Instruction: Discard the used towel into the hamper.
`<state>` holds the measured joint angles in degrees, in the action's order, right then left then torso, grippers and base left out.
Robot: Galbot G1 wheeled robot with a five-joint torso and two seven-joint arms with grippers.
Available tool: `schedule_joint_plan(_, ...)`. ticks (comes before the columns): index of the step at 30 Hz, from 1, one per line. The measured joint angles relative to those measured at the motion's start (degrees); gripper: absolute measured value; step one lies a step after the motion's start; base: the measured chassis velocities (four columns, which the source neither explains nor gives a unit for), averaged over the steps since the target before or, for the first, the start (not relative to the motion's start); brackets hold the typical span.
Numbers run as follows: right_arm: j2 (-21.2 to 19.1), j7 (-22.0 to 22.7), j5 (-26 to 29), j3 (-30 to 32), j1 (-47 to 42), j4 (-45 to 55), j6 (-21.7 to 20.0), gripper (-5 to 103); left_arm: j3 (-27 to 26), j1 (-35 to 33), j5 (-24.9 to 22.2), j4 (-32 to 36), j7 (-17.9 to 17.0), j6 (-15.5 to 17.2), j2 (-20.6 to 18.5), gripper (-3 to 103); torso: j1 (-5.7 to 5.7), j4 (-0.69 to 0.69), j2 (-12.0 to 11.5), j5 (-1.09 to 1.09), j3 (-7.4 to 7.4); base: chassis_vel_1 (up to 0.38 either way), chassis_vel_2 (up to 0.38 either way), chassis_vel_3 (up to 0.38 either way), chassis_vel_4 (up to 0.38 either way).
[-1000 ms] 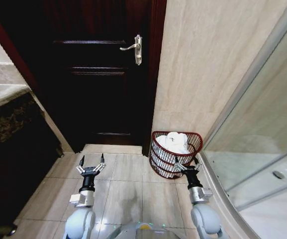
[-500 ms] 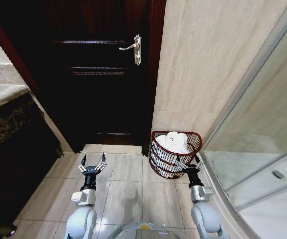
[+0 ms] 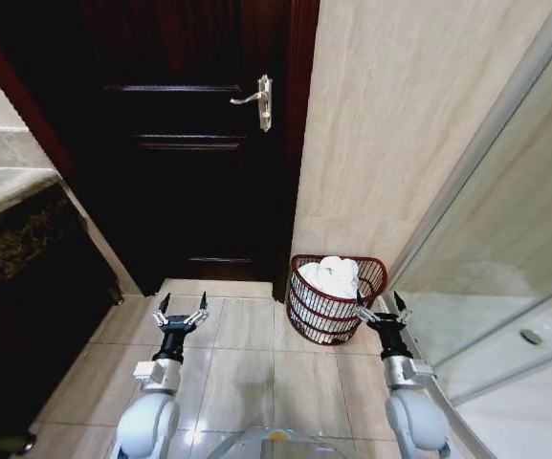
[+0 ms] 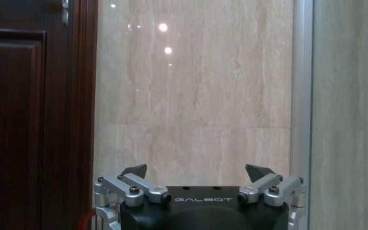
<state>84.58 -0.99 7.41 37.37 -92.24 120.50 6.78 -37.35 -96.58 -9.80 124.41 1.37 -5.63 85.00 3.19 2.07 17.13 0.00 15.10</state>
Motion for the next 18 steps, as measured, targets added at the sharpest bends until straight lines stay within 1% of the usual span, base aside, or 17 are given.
schedule_joint_plan(6,1.19,-0.05,-0.14,-0.38,0.12,2.05,-1.84,100,0.46,0.09,-0.19,1.0,-1.12,1.07,-1.81,100,0.52,0.0,1.21,0.0,0.71,0.0,0.0,0.0,0.0)
schedule_joint_plan(8,1.29,-0.47,-0.12,-0.6,0.03,3.15,-3.64,100,0.47,0.16,-0.22,1.03,-1.57,1.15,-2.87,100,0.76,0.0,1.94,-0.01,1.2,0.0,0.0,0.0,0.0)
schedule_joint_plan(10,1.31,-0.47,-0.22,-0.75,0.04,3.45,-4.05,100,0.47,0.06,-0.36,1.25,-1.74,1.32,-3.15,100,0.83,0.0,2.16,-0.01,1.35,0.0,0.0,0.0,0.0)
schedule_joint_plan(12,1.4,-0.43,-0.67,-0.99,0.0,4.67,-5.57,100,0.46,-0.21,-1.05,2.11,-1.96,2.07,-3.7,100,1.0,0.0,2.72,0.0,1.74,0.0,0.0,0.0,0.0)
schedule_joint_plan(13,1.25,-0.24,-0.66,-1.29,0.01,5.84,-7.01,100,0.42,-0.24,-1.33,2.54,-2.13,2.45,-3.89,100,1.14,0.0,3.12,0.0,1.98,0.0,0.0,0.0,0.0)
schedule_joint_plan(18,1.05,0.94,-1.47,-1.96,1.28,6.79,-8.83,100,0.32,-0.21,-1.91,4.08,-2.73,3.29,-4.0,100,1.54,0.01,4.16,0.0,2.61,0.0,0.0,0.0,0.0)
